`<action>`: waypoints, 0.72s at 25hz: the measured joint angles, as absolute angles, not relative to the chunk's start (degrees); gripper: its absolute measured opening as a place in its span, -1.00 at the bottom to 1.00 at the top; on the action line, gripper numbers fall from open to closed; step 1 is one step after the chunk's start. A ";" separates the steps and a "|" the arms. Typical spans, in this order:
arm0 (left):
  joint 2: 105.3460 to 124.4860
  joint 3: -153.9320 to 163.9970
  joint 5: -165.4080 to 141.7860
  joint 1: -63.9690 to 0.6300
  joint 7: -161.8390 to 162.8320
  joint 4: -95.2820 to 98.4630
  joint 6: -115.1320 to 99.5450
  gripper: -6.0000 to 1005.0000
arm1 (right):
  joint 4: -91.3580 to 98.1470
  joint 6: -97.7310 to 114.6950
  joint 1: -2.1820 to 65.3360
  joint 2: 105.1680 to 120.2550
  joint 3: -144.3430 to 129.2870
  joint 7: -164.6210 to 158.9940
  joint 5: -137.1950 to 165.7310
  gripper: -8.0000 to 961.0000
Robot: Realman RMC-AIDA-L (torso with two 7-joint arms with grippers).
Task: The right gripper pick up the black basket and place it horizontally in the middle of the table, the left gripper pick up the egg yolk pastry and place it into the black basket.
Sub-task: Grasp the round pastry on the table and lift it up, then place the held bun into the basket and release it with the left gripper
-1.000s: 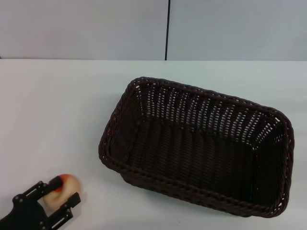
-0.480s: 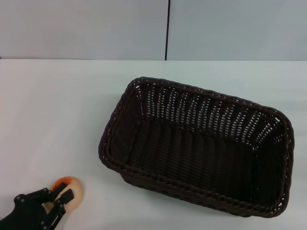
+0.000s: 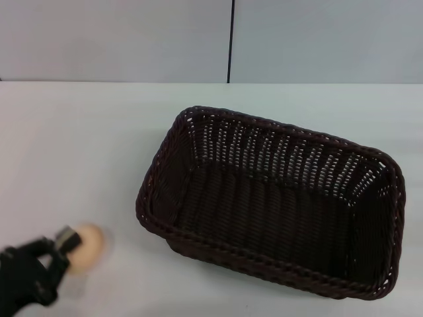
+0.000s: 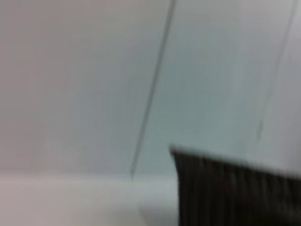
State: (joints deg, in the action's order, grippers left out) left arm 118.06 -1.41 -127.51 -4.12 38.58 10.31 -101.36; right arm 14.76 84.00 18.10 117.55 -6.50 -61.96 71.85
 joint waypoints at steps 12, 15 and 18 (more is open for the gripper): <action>118.30 -7.38 -128.13 -13.69 41.88 3.17 -107.53 -0.87 | 13.82 83.96 18.18 117.60 -6.50 -61.96 71.82 -0.24; 118.46 -3.14 -128.68 -18.22 41.54 1.87 -105.20 -0.88 | 13.43 83.52 18.19 117.60 -6.51 -61.95 71.87 -0.24; 118.55 0.45 -128.73 -20.96 41.53 1.46 -103.18 -0.88 | 13.36 83.18 18.19 117.63 -6.57 -61.92 71.94 -0.24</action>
